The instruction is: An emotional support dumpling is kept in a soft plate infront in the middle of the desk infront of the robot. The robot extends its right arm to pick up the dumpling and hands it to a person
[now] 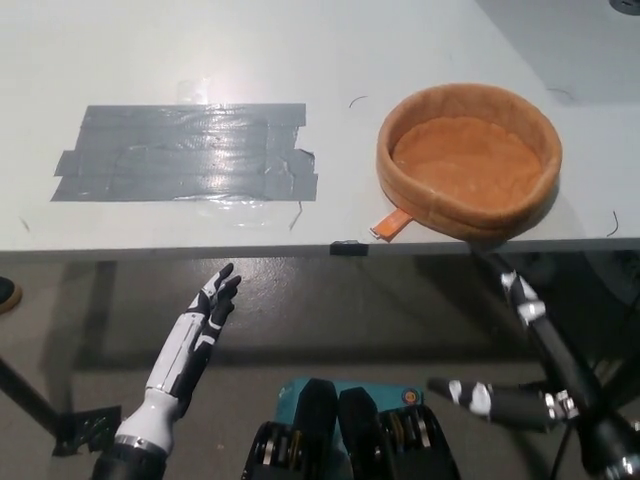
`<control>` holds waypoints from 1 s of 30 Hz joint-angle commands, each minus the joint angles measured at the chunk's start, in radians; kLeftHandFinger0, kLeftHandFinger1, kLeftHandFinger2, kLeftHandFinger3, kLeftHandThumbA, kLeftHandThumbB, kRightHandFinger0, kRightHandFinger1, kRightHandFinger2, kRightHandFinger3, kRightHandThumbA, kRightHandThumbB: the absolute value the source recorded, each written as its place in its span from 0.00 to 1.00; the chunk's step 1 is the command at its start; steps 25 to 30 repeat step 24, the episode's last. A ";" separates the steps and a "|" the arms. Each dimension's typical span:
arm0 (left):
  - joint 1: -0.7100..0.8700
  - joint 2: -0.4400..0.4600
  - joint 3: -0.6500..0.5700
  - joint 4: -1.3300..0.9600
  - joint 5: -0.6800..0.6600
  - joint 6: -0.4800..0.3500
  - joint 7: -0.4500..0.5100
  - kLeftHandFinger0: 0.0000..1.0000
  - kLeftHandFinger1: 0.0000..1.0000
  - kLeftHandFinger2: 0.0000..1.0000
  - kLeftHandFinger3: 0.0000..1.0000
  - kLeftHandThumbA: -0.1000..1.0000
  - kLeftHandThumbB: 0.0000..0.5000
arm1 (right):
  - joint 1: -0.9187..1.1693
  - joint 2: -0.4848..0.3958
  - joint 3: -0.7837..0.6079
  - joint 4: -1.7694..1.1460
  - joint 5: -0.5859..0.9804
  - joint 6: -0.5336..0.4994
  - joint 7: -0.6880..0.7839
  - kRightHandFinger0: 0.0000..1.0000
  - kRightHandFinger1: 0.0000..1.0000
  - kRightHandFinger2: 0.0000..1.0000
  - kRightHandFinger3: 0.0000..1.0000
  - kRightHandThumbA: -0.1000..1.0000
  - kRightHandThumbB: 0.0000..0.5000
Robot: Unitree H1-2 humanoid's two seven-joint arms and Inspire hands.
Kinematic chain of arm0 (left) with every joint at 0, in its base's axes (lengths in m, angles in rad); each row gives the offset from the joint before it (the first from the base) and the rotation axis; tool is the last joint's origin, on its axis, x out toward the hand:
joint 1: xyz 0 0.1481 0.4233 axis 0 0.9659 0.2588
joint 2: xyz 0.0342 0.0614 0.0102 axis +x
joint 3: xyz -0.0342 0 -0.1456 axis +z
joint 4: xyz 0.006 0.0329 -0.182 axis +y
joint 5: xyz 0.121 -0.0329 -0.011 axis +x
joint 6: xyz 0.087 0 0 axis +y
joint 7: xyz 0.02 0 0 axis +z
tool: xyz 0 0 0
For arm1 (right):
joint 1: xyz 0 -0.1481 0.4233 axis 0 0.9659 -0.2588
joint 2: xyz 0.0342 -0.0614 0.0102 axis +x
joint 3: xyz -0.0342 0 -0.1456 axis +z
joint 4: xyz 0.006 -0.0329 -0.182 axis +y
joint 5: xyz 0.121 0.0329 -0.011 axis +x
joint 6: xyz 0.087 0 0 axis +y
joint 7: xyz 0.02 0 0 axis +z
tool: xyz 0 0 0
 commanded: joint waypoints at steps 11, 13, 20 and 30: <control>0.048 0.007 0.040 -0.038 -0.014 -0.059 0.008 1.00 1.00 1.00 1.00 1.00 0.34 | -0.001 -0.025 -0.042 0.302 0.140 -0.238 0.044 1.00 1.00 1.00 1.00 1.00 0.78; 0.056 0.003 0.040 -0.040 -0.016 -0.055 0.006 1.00 1.00 1.00 1.00 0.99 0.33 | 0.006 -0.025 -0.045 0.316 0.150 -0.249 0.046 1.00 1.00 1.00 1.00 1.00 0.78; 0.091 0.002 0.041 -0.048 -0.012 -0.050 0.006 1.00 1.00 1.00 1.00 0.98 0.35 | 0.024 -0.024 -0.032 0.332 0.147 -0.254 0.054 1.00 1.00 1.00 1.00 1.00 0.75; 0.091 -0.002 0.041 -0.036 -0.004 -0.058 0.012 1.00 1.00 1.00 1.00 0.98 0.37 | 0.026 -0.024 -0.033 0.336 0.148 -0.250 0.057 1.00 1.00 1.00 1.00 1.00 0.75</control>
